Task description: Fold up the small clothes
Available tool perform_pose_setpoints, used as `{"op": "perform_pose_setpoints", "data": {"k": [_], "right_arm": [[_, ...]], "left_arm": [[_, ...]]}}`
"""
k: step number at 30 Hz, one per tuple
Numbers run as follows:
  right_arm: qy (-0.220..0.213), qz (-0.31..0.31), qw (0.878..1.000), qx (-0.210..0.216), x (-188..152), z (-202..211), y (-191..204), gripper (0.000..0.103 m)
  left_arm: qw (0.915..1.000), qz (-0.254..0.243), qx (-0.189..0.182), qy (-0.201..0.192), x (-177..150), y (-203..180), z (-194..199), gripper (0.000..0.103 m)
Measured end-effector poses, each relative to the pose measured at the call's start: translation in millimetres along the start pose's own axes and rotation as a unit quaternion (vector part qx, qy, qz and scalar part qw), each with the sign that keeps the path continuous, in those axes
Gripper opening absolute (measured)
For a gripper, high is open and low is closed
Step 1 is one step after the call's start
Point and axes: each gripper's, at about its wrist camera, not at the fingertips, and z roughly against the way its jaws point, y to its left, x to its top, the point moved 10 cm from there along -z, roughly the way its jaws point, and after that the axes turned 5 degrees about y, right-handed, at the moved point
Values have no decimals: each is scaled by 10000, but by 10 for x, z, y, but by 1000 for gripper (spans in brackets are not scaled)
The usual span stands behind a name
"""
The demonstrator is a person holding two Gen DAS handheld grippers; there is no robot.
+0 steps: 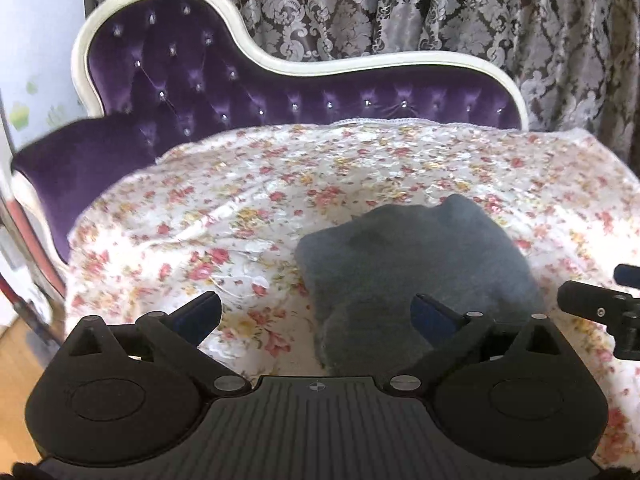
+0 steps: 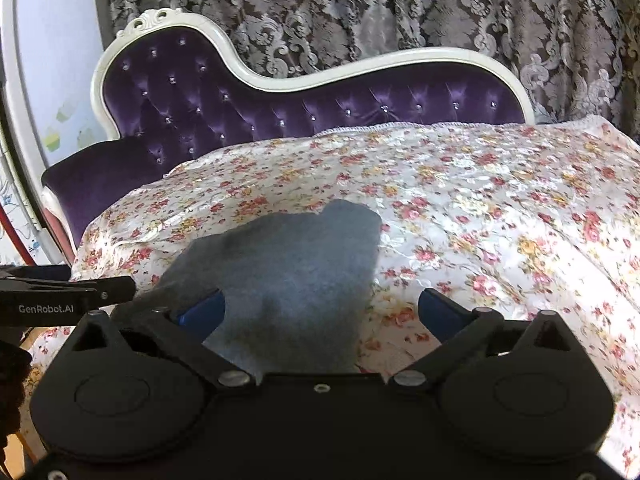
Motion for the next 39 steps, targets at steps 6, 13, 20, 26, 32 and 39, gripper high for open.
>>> {"op": "perform_pose_setpoints", "data": {"k": [6,13,20,26,32,39], "right_arm": [[64,15,9999,-114,-22,78,27,102],[257,-228,9981,-514,-72,146,-24,102],[279,-253,9985,-395,-116,241,-10,102],[274,-273,9988,-285,-150,310,35,102],[257,-280,9990,-247,-161,349,60,102],[233,-262,9992,-198,-200,420,124,102]], "left_arm": [[9996,-13,-219,152,-54,-131,63,102],[9995,-9,-110,286,-157,-176,109,102],[9992,59,-102,384,-236,-172,158,102],[9991,96,-111,389,-282,-189,215,102],[9991,143,-116,370,-314,-191,268,102],[9991,197,-118,367,-363,-180,317,102]]}}
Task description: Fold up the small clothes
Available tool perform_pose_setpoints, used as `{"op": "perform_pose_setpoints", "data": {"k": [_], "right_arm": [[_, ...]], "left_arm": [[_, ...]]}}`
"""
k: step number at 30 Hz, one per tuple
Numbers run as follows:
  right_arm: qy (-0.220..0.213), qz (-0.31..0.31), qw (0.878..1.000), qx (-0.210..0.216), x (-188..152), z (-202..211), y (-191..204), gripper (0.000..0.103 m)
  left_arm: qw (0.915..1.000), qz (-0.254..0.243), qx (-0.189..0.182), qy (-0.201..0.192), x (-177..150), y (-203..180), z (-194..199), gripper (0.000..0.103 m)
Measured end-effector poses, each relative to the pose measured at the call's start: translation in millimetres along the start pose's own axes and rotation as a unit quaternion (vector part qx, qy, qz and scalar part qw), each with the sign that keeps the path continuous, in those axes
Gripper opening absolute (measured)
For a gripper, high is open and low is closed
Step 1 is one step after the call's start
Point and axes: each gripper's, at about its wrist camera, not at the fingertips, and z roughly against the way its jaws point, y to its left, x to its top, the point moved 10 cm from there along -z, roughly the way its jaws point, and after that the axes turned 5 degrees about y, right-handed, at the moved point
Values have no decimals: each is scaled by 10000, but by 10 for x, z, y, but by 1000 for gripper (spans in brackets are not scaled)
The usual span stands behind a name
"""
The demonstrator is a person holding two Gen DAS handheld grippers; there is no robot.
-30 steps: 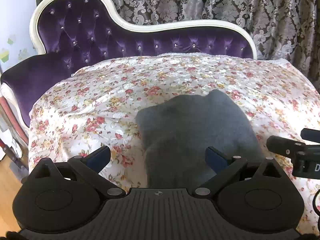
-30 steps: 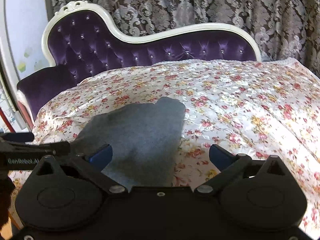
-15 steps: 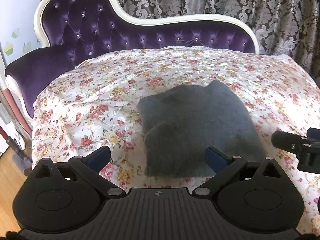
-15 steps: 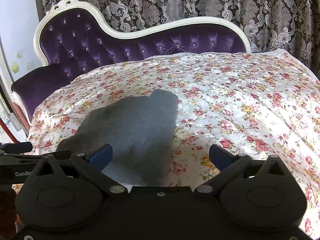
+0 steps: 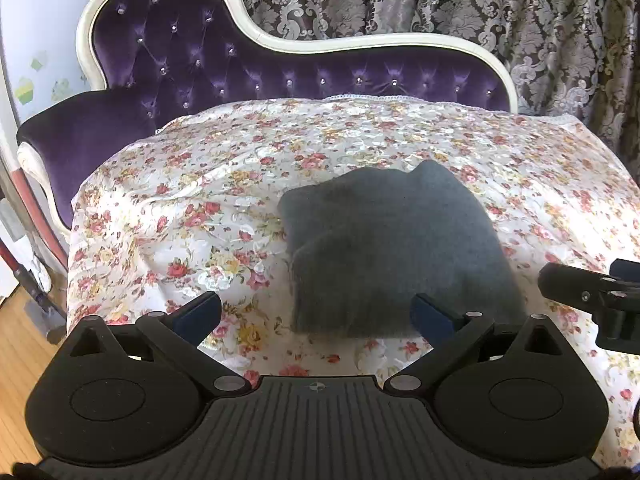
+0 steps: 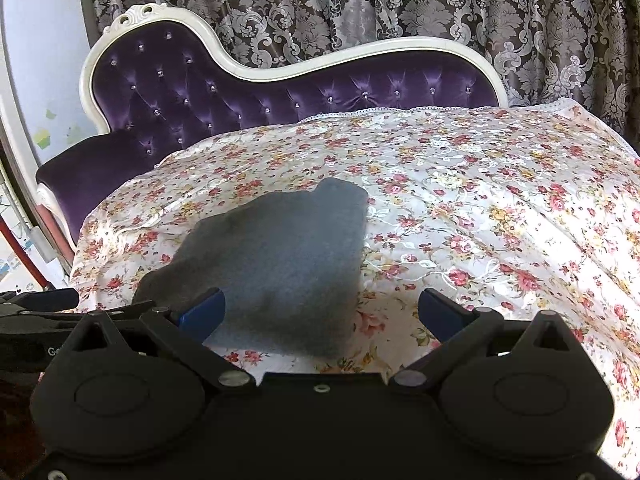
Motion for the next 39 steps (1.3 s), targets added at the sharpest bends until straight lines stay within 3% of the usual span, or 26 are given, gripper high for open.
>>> {"op": "perform_pose_setpoints", "data": {"k": [39], "right_arm": [[196,-120,9997,122,-85,-4,10,102]], "left_arm": [[9998,75,-72,156,-89,-8,14,102]]}}
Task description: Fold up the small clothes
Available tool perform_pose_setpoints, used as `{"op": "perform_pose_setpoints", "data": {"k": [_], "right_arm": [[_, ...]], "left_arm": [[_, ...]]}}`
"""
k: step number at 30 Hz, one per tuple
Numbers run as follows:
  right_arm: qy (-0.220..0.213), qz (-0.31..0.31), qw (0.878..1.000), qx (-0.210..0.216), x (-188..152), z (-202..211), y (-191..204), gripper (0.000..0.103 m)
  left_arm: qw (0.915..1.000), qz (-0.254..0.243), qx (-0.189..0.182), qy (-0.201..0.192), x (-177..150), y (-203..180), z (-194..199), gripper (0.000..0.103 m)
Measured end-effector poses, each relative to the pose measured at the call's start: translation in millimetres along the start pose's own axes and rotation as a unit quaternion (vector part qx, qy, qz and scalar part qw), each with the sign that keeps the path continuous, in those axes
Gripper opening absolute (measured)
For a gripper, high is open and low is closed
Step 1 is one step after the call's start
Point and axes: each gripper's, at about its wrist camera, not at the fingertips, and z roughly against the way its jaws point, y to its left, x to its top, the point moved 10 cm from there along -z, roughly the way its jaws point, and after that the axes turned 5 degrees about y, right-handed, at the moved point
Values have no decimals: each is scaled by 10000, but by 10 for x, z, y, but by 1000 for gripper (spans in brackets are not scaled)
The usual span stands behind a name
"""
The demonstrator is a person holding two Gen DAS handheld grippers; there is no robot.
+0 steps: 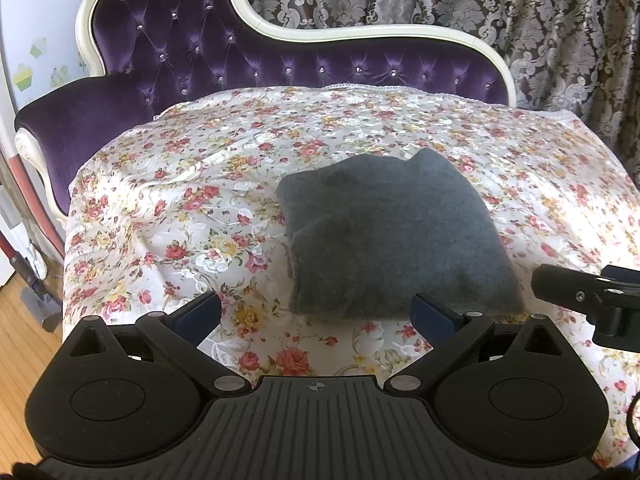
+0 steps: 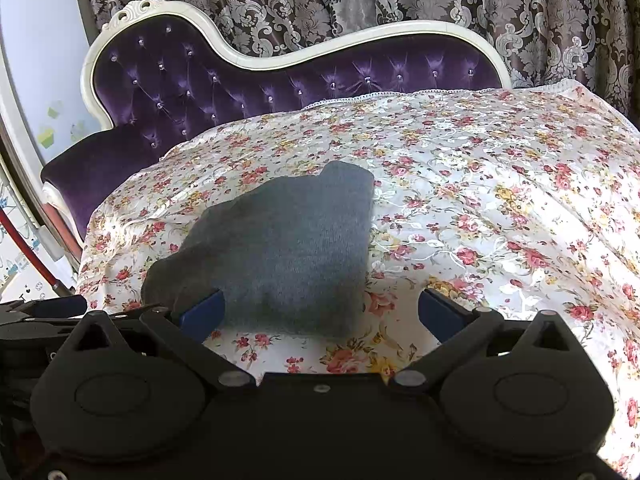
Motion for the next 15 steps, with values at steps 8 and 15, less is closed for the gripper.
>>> {"op": "perform_pose_setpoints", "data": {"k": [8,15], "right_arm": [[28,-18,10000,10,-8,-16,9,102],[53,-27,10000,26,-19,-30,13,102]], "left_arm": [[10000,-1,-23,35,-8,-30,-11,102],[10000,6,-30,66,-14,-40,-18,102]]}}
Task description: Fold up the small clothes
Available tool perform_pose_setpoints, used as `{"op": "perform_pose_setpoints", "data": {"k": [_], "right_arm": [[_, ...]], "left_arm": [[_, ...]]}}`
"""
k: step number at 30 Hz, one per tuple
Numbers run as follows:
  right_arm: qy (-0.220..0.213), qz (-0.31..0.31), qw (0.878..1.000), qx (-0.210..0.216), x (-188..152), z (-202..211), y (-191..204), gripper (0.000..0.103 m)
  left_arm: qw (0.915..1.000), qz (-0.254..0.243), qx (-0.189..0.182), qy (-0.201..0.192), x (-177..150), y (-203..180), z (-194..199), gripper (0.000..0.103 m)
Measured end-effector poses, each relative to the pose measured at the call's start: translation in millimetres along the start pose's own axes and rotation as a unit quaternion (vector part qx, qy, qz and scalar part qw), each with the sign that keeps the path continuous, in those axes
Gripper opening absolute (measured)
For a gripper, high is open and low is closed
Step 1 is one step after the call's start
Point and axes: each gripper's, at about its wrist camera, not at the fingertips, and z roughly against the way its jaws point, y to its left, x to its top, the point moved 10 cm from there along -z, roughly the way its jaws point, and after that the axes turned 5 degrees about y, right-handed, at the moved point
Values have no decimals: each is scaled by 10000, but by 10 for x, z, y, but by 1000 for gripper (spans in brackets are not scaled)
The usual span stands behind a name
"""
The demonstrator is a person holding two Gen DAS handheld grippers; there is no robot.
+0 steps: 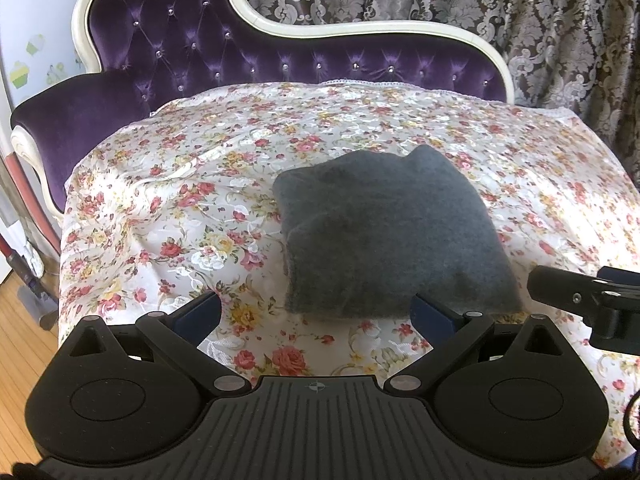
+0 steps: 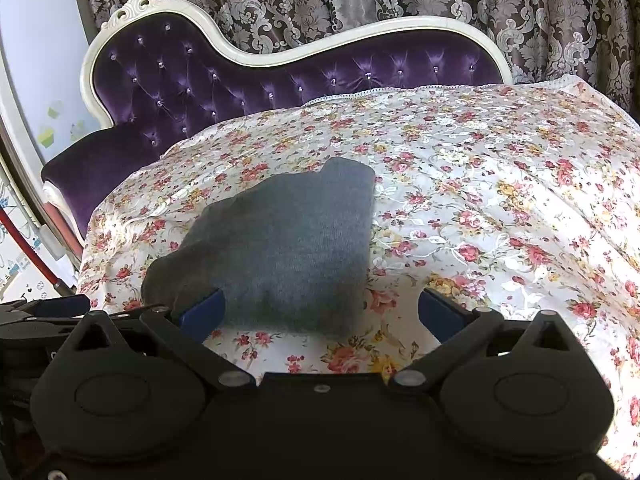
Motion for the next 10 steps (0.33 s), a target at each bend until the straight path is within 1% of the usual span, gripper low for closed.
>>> {"op": "perform_pose_setpoints", "data": {"k": [10], "right_arm": [[55,-39,10000,35,-11,-19,-22,102]], "left_arm": [[10000,-4,-32,14,-15,-11,-12,102]]}}
